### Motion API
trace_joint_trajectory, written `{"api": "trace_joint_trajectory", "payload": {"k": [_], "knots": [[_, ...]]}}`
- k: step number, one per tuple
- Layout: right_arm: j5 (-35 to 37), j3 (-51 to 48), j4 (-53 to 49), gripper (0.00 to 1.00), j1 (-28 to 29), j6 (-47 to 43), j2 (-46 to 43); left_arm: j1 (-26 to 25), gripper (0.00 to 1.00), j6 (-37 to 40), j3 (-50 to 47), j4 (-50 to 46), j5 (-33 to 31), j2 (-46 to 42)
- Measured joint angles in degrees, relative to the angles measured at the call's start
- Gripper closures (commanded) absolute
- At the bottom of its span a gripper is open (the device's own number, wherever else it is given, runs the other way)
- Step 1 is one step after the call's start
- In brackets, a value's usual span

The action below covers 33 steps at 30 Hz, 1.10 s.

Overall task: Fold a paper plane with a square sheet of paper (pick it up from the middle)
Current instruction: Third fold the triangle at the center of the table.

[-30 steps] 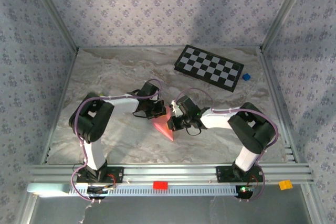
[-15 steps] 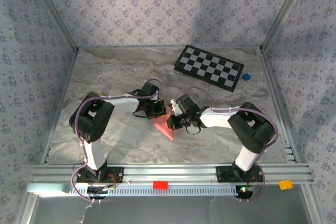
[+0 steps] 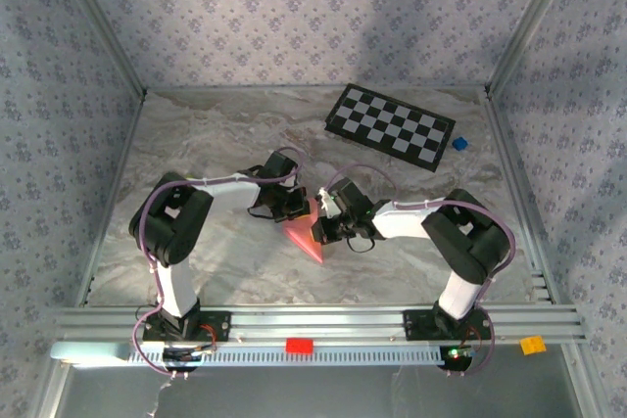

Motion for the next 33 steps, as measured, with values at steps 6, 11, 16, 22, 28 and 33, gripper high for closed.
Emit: {"api": "trace_joint_trajectory", "payload": {"k": [6, 11, 16, 22, 28, 33], "knots": [[0.00, 0.00, 0.24, 1.00, 0.00, 0.02, 0.07, 0.00, 0.88, 1.14, 3.39, -2.75, -0.26, -0.74], [0.09, -0.24, 0.85, 1.00, 0.11, 0.59, 0.09, 0.00, 0.89, 0.76, 4.13, -4.28, -2.45, -8.31], [0.39, -0.63, 1.75, 1.00, 0.28, 1.77, 0.09, -0.04, 0.94, -3.76, -4.02, 0.55, -3.78, -21.11], [1.05, -0.72, 2.34, 1.00, 0.72, 3.04, 0.09, -1.95, 0.94, -13.29, -21.49, 9.11, -3.45, -28.02], [1.57, -0.72, 2.51, 1.00, 1.05, 3.50, 0.09, -6.05, 0.99, -19.52, -27.12, 16.11, -3.69, -28.28], [2.03, -0.72, 2.62, 1.00, 1.36, 3.54, 0.09, -6.88, 1.00, -22.51, -28.83, 23.06, -3.91, -27.06]]}}
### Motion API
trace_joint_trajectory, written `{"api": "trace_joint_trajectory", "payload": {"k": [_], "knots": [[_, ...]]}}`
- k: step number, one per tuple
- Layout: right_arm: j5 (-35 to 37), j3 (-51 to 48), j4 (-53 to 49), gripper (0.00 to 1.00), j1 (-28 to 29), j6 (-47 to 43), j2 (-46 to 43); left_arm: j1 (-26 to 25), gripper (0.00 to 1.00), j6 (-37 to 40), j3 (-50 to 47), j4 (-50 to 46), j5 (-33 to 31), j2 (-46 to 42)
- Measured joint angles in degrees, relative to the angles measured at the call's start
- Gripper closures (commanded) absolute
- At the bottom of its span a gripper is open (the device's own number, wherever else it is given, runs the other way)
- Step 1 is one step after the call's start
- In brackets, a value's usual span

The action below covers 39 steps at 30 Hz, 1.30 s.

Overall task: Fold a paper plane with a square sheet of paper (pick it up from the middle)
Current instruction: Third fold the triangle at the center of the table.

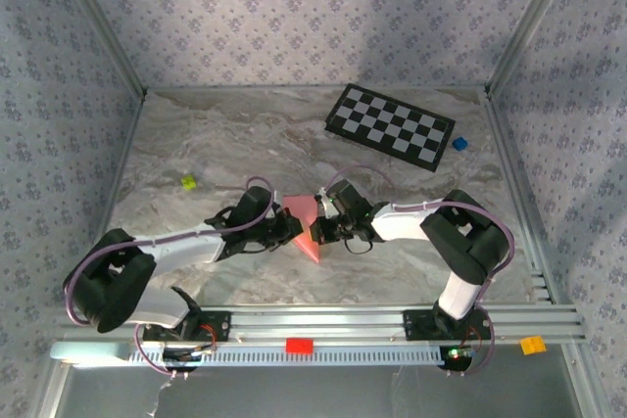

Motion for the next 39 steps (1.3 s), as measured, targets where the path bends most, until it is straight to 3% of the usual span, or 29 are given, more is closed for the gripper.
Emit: {"api": "trace_joint_trajectory", "payload": {"k": [11, 33, 39], "knots": [[0.44, 0.00, 0.15, 1.00, 0.28, 0.15, 0.00, -0.04, 1.00, -1.18, -0.63, 4.26, -0.76, 4.52], [0.44, 0.00, 0.15, 1.00, 0.33, 0.15, 0.00, -0.24, 1.00, 2.45, -1.01, 1.70, -3.26, 8.55], [0.07, 0.33, -1.09, 0.73, 0.26, 1.22, -0.70, -0.37, 1.00, 2.93, -0.92, 1.73, -3.48, 8.66]]}}
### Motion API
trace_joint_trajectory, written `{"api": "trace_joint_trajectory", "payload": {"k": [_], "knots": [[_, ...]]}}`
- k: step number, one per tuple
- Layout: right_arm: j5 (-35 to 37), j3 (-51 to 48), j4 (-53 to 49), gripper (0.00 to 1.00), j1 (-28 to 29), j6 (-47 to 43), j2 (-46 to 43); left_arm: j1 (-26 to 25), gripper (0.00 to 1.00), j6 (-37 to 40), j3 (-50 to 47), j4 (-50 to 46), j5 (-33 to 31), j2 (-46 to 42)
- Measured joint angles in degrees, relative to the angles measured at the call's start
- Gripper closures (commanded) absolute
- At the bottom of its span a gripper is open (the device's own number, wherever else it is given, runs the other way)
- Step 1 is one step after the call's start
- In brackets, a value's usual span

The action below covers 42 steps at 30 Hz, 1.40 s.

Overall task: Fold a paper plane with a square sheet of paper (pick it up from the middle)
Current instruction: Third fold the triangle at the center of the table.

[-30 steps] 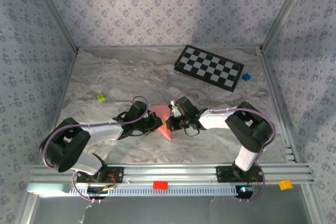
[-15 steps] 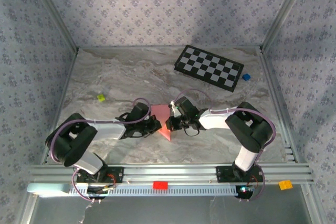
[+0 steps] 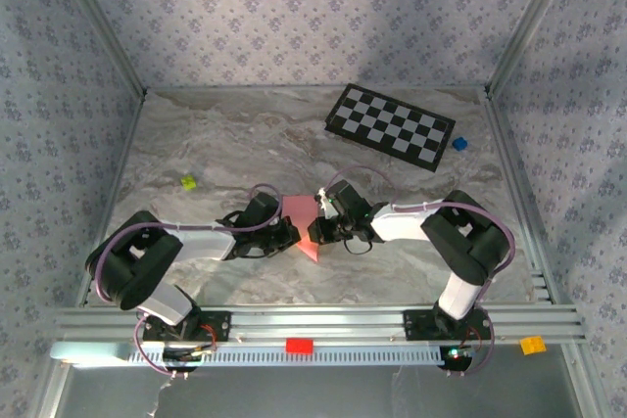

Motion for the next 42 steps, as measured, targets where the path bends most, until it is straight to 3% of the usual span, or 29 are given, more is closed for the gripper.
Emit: {"api": "trace_joint_trajectory", "payload": {"k": [4, 6, 8, 12, 14, 24, 42], "knots": [[0.57, 0.15, -3.63, 0.59, -0.72, 0.63, -4.00, 0.00, 1.00, 0.02, 0.09, 0.04, 0.04, 0.15], [0.61, 0.13, -5.07, 0.58, -1.38, 0.85, -6.82, 0.00, 1.00, 0.02, 0.09, 0.07, 0.04, 0.17], [0.09, 0.11, -5.79, 0.66, -1.84, 1.07, -9.68, 0.00, 1.00, 0.02, 0.09, 0.07, 0.02, 0.17], [-3.34, 0.07, -5.73, 0.92, -0.94, 2.47, -11.74, -0.15, 1.00, 0.02, 0.09, 0.07, -0.17, 0.17], [-4.46, 0.00, -6.32, 0.97, 0.46, 3.78, -11.21, -0.31, 1.00, 0.02, 0.09, 0.17, -0.39, 0.17], [-5.40, 2.54, -11.19, 1.00, 5.81, 4.96, -3.61, -0.31, 1.00, 0.02, 0.26, -0.07, -0.42, 0.17], [-4.81, 3.37, -10.34, 0.98, 5.84, 5.84, 0.90, -0.37, 1.00, 0.96, 0.68, -0.81, -0.61, 0.20]]}}
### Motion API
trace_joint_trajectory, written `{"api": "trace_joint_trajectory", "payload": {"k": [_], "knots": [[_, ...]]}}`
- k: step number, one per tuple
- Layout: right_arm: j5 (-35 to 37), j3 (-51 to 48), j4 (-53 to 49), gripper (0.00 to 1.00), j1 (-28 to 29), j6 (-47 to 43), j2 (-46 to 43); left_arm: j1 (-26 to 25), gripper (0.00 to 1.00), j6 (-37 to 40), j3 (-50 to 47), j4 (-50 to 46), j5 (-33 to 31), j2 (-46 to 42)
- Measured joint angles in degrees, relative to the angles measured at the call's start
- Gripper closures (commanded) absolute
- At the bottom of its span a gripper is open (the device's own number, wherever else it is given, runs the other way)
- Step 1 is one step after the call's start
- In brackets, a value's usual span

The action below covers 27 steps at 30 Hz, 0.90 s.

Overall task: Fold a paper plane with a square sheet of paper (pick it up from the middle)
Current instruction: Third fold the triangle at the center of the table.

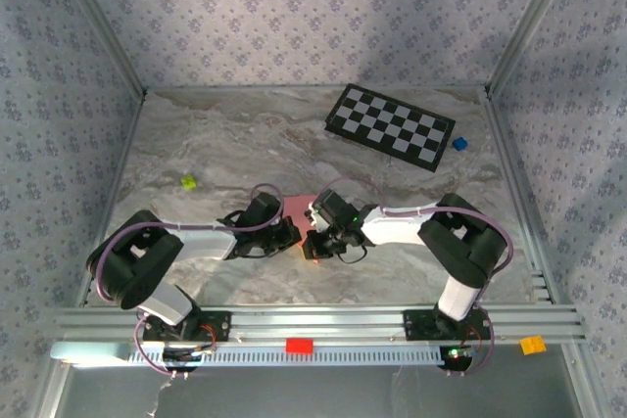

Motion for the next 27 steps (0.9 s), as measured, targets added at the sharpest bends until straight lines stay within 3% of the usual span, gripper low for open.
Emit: {"api": "trace_joint_trajectory", "payload": {"k": [27], "knots": [[-0.83, -7.37, 4.98, 0.97, -0.20, 1.92, -4.85, -0.04, 1.00, 0.13, 0.33, -0.76, -0.44, 0.00]]}}
